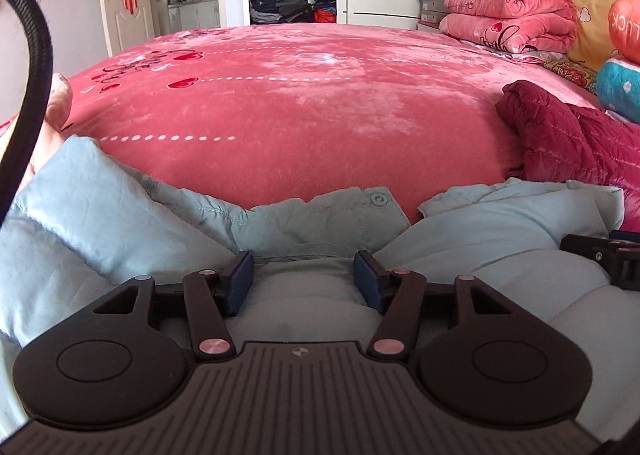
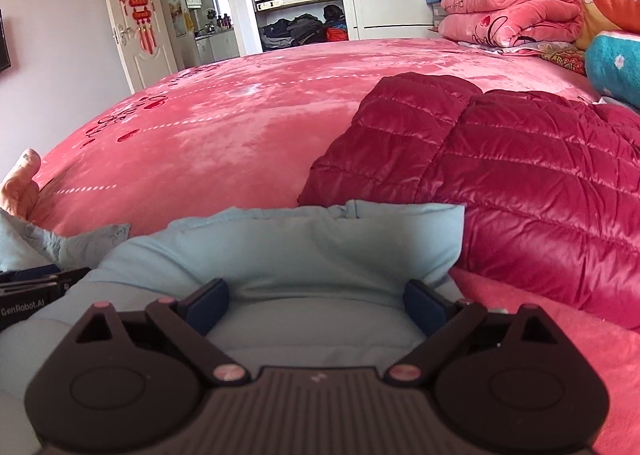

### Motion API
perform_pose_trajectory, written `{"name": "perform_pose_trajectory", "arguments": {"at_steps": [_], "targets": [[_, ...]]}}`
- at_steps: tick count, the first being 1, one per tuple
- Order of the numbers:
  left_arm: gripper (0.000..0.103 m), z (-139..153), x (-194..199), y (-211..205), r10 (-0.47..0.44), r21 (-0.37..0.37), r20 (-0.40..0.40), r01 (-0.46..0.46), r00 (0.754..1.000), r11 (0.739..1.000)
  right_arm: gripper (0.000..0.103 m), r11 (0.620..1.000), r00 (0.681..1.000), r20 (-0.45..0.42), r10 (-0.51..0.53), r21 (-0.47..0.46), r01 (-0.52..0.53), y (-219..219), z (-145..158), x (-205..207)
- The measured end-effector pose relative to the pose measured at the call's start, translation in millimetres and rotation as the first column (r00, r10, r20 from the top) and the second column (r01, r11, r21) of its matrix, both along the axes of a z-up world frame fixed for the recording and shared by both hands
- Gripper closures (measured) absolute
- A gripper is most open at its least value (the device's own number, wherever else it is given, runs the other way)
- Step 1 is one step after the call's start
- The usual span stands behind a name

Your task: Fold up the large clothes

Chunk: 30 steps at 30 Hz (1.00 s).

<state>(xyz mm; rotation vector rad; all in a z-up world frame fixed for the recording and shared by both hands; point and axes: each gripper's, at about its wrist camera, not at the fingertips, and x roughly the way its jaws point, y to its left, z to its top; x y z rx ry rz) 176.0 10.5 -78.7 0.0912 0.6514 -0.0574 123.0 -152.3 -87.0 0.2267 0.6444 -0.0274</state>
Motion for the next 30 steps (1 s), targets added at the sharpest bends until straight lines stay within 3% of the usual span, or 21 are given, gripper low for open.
{"name": "perform_pose_trajectory", "arguments": {"at_steps": [8, 20, 25, 30], "targets": [[0.03, -4, 2, -6, 0.009, -0.015, 0.026, -0.009, 1.0, 1.0, 0.004, 1.0, 1.0, 0.018, -0.009, -0.015, 0.009, 5, -14, 3], [0.028, -10, -2, -7, 0.014, 0.046, 0.04, -0.016, 0.999, 0.999, 0.001, 0.998, 0.999, 0.024, -0.022, -0.053, 0.023, 11, -20, 6], [0.028, 1, -3, -8, 0.029, 0.07, 0.032, -0.031, 0.999, 0.997, 0.001, 1.0, 0.999, 0.033, -0.022, -0.018, 0.023, 6, -17, 4], [0.022, 35, -35, -20, 0.053, 0.032, 0.139, -0.058, 0.989, 0.998, 0.001, 0.995, 0.993, 0.105, -0.057, 0.085, 0.049, -13, -1, -11]]}}
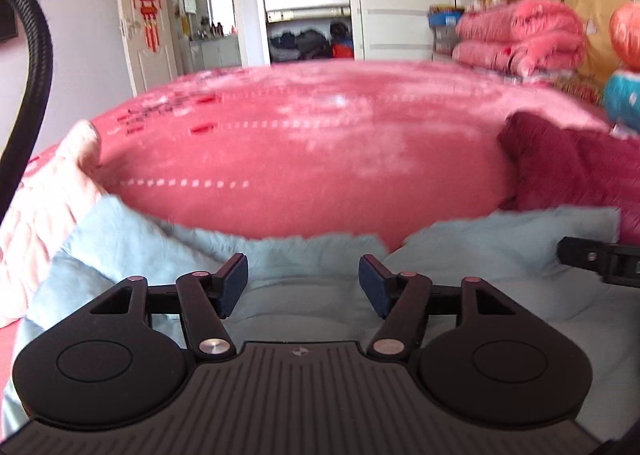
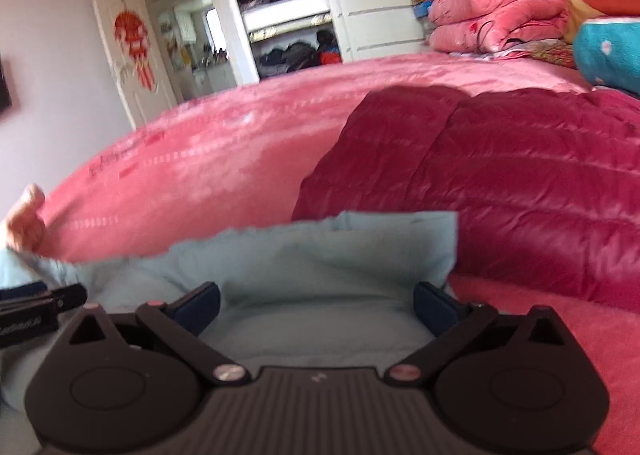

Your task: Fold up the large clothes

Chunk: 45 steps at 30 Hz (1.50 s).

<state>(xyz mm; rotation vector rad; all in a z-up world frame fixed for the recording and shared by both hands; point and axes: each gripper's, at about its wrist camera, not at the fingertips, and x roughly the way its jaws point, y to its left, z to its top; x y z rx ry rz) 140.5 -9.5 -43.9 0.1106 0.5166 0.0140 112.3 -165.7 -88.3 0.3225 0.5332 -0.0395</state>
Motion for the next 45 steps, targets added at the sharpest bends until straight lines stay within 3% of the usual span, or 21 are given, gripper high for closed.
{"name": "perform_pose_trajectory", "arguments": {"at_steps": [6, 13, 18, 27, 30, 33, 37, 41, 45], "targets": [[0.021, 11, -20, -44, -0.033, -0.08, -0.019, 0.031, 0.999, 0.996, 0.001, 0.995, 0.997, 0.054, -0.057, 0.079, 0.053, -33, 28, -17], [0.015, -14, -16, -80, -0.008, -0.015, -0.061, 0.007, 0.998, 1.0, 0.001, 0.993, 0.989, 0.097, -0.112, -0.015, 0.114, -60, 43, -37], [0.011, -30, -14, -86, 0.02, 0.008, -0.04, -0.02, 0.999, 1.0, 0.001, 0.991, 0.988, 0.08, -0.133, 0.029, 0.132, -81, 40, -38], [0.009, -37, -12, -88, 0.026, 0.05, -0.042, -0.024, 0.999, 0.998, 0.001, 0.996, 0.997, 0.025, -0.071, 0.064, 0.069, -89, 33, -39], [0.009, -34, -13, -89, 0.024, 0.042, -0.061, -0.022, 0.998, 0.999, 0.001, 0.991, 1.0, -0.008, -0.015, 0.13, 0.016, -94, 27, -35], [0.009, -17, -14, -82, -0.008, 0.006, -0.093, 0.009, 0.996, 1.0, 0.001, 0.969, 0.999, -0.042, 0.012, 0.246, -0.001, -106, 17, -34], [0.008, 25, -30, -59, -0.051, -0.047, -0.057, 0.048, 0.997, 0.998, 0.001, 0.9, 0.996, -0.056, 0.068, 0.433, -0.038, -123, 2, -40], [0.005, 61, -51, -6, -0.049, -0.101, -0.053, 0.044, 0.997, 0.994, 0.001, 0.836, 0.989, -0.045, 0.142, 0.541, -0.095, -129, -7, -44], [0.002, 78, -61, 67, -0.046, -0.185, -0.108, 0.026, 0.993, 0.982, 0.001, 0.797, 0.977, -0.027, 0.212, 0.583, -0.157, -130, -12, -46]]}}
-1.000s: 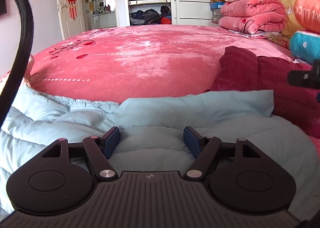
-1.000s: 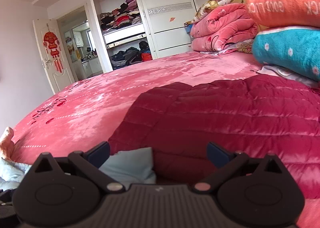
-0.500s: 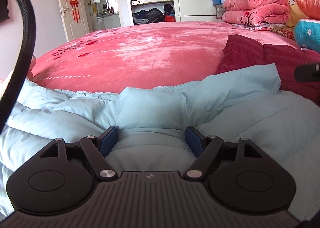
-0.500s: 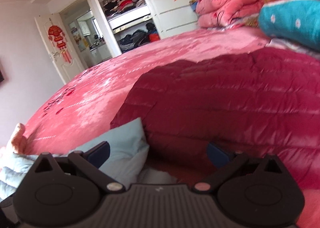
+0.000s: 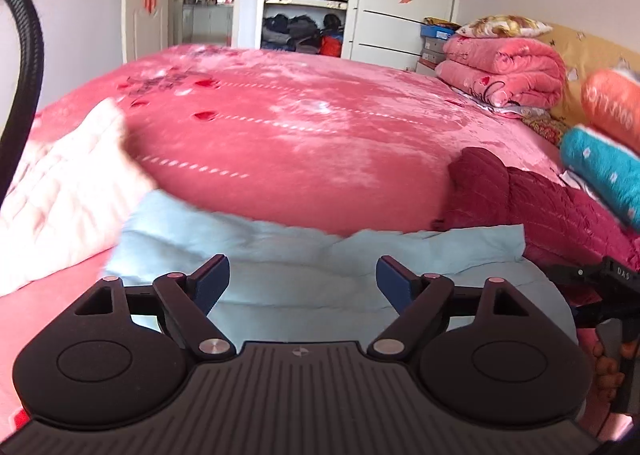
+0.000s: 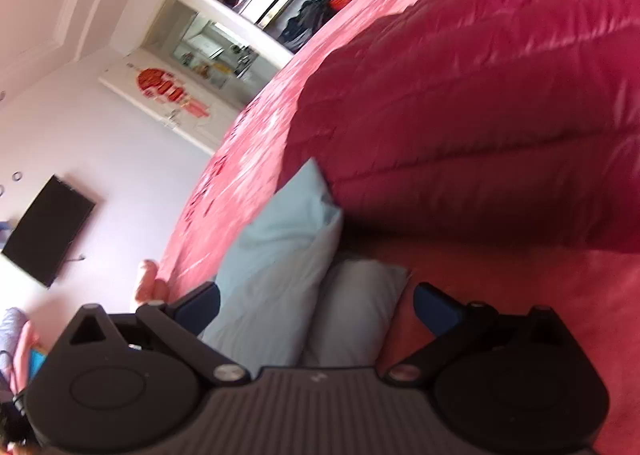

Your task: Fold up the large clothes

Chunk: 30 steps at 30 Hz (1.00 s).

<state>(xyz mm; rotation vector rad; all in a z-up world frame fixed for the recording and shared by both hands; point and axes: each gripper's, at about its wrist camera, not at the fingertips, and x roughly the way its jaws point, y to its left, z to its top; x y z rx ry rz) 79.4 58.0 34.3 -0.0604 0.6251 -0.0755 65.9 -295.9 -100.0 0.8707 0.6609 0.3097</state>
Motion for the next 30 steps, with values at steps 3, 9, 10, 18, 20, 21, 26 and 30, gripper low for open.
{"name": "perform_pose_trajectory", "arguments": {"at_steps": [3, 9, 10, 18, 20, 21, 26, 30], "targets": [[0.001, 0, -4, 49, 0.008, -0.012, -0.018, -0.009, 1.0, 1.0, 0.001, 0.997, 0.998, -0.014, 0.065, 0.029, -0.065, 2, -6, 1], [0.0, -22, 2, 122, 0.081, -0.143, -0.081, -0.092, 0.993, 0.985, 0.0, 0.991, 0.991, 0.01, 0.13, -0.014, -0.13, 13, -3, 1], [0.0, -26, 5, 129, 0.084, -0.171, -0.092, -0.099, 0.992, 0.98, 0.0, 0.99, 0.99, 0.014, 0.141, -0.014, -0.141, 14, -4, 2], [0.0, -66, 39, 154, -0.026, -0.421, -0.195, -0.059, 0.98, 0.905, 0.0, 0.971, 0.971, 0.034, 0.236, 0.019, -0.236, 24, -6, 14], [0.0, -72, 43, 155, -0.047, -0.443, -0.198, -0.047, 0.979, 0.895, 0.0, 0.963, 0.963, 0.04, 0.265, 0.027, -0.266, 28, -5, 18], [0.0, -74, 44, 156, -0.056, -0.45, -0.197, -0.04, 0.979, 0.892, 0.0, 0.959, 0.959, 0.044, 0.279, 0.036, -0.28, 31, -6, 20], [0.0, -82, 44, 160, -0.093, -0.528, -0.182, -0.018, 0.979, 0.849, 0.0, 0.941, 0.943, 0.06, 0.327, 0.073, -0.331, 38, -8, 28], [0.0, -83, 41, 163, -0.144, -0.547, -0.164, 0.031, 0.976, 0.837, 0.0, 0.933, 0.937, 0.07, 0.342, 0.091, -0.347, 44, -9, 32]]}}
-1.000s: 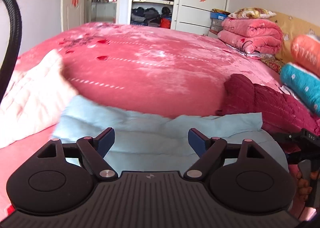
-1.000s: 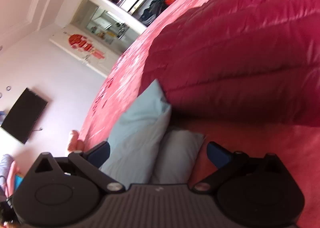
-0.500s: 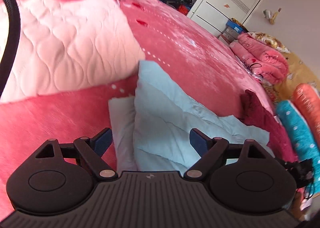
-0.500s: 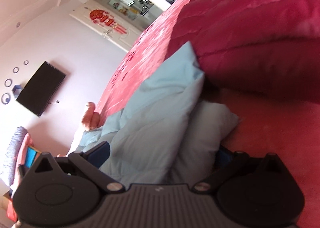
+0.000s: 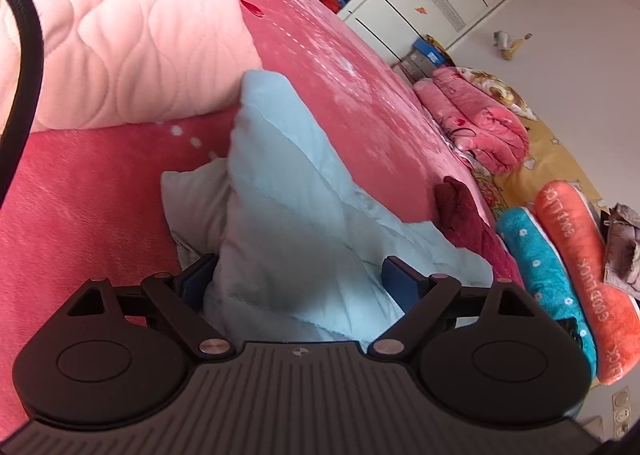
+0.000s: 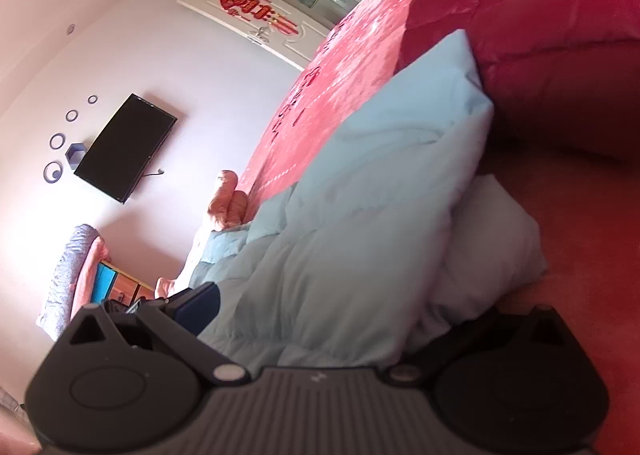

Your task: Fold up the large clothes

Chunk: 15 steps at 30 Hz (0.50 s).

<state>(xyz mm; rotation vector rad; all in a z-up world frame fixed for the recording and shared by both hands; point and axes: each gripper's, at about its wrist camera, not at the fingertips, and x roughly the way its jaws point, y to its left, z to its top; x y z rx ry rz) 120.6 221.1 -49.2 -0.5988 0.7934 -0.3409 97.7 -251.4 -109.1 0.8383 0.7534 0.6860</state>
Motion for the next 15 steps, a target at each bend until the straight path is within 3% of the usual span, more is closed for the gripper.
{"name": "perform_pose_trajectory", "arguments": {"at_steps": [7, 11, 15], "targets": [[0.0, 0, 7, -5, -0.064, -0.017, 0.0, 0.064, 0.998, 0.998, 0.002, 0.999, 0.999, 0.004, -0.048, 0.025, 0.048, 6, -1, 3], [0.0, 5, 5, -12, -0.064, 0.022, 0.008, 0.064, 0.998, 0.998, 0.024, 0.995, 0.996, -0.011, -0.084, -0.053, 0.083, 7, 2, 1], [0.019, 6, 7, -21, -0.072, 0.08, 0.011, 0.071, 0.997, 0.994, 0.041, 0.986, 0.989, -0.04, -0.142, -0.091, 0.137, 7, 3, -1]]}}
